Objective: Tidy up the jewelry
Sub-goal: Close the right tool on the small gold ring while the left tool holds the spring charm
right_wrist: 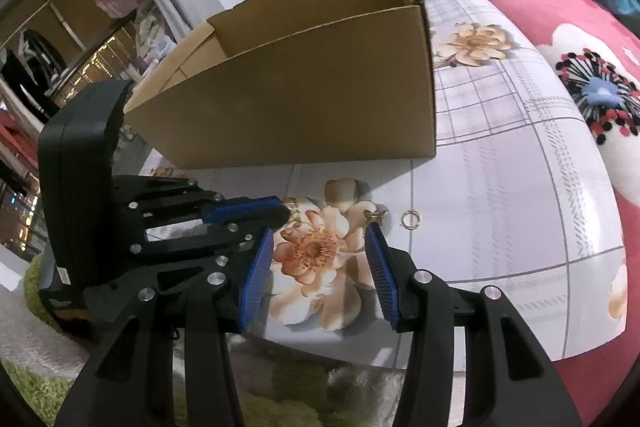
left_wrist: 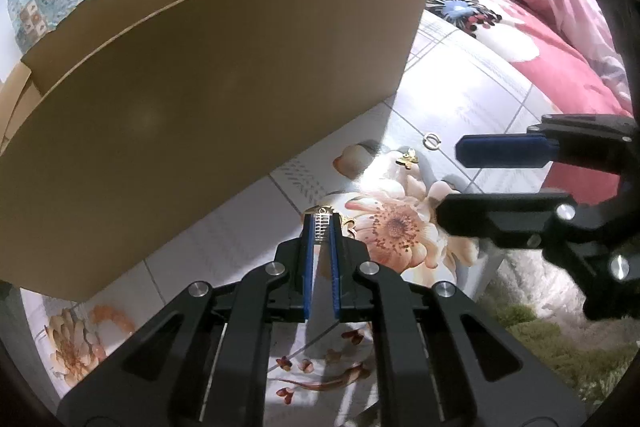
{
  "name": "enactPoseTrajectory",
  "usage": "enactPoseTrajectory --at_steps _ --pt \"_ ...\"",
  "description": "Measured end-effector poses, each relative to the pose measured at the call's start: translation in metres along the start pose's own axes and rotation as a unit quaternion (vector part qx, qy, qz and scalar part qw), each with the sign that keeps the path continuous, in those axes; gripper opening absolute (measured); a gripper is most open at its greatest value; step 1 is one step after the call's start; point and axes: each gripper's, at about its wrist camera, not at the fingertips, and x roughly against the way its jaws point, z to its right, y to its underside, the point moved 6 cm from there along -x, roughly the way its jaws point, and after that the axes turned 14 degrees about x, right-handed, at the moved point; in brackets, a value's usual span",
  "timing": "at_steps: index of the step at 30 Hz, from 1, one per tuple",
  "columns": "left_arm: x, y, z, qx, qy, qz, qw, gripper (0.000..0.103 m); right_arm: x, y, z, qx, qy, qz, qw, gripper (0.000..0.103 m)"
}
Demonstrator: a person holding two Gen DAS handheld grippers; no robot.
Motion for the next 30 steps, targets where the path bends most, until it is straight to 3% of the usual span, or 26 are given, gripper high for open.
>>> enactPoseTrajectory --at_steps 6,12,30 --pt "0.012 -0.002 -0.007 0.008 0.011 0.015 0.9998 0.006 0.0 -0.001 0.014 0.013 0.043 -0.001 0.999 0.047" --pt "0.02 -0.002 -0.019 0.02 0.015 0.025 0.9994 0.006 -0.012 -0.001 0.022 0.057 0.075 -0.026 0.995 0.035" --pt "0.017 0.0 -0.034 0.039 0.024 0.025 0.9986 0.006 -0.027 -0.004 0.027 0.124 0.109 -0.059 0.985 0.021"
